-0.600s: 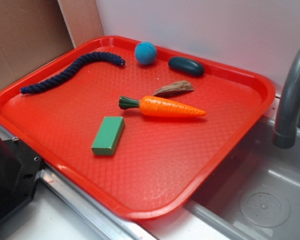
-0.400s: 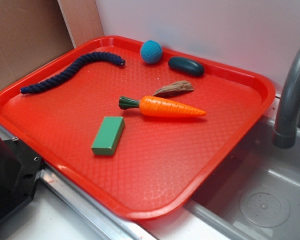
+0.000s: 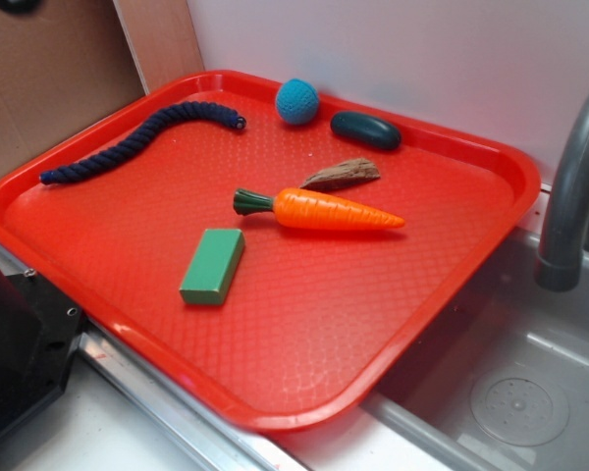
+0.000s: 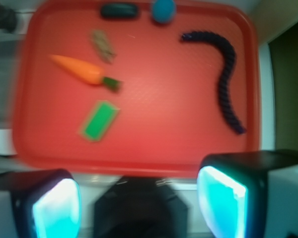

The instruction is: Grab the blue rope.

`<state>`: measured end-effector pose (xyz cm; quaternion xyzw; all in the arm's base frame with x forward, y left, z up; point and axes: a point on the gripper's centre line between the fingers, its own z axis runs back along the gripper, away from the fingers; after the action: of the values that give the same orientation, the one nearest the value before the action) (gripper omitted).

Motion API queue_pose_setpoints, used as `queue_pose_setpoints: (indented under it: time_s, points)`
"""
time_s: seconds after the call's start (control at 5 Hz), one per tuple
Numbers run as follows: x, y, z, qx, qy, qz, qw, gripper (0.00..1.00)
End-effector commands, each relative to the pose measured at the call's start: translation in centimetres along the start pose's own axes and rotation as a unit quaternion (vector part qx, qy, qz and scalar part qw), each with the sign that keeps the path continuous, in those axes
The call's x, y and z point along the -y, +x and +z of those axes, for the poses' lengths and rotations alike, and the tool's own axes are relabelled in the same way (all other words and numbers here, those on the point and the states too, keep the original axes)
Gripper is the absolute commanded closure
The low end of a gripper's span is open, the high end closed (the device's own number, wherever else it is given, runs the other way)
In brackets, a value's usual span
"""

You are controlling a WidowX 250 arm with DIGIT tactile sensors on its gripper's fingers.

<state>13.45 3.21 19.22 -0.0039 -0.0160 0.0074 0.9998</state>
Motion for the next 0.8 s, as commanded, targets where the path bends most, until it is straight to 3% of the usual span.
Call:
queue_pose_setpoints:
  time_s: [0.0,0.2,0.6]
  points:
    - [-6.2,2.7,-7.5,-0.037,0.013,-0.037,0.999,0.00]
    - [-7.1,4.6,-12.6,-0.047,0.018,-0.097,0.994,0.00]
    - [-9.4,5.5,-15.6,-0.038,0.036,-0.093,0.994,0.00]
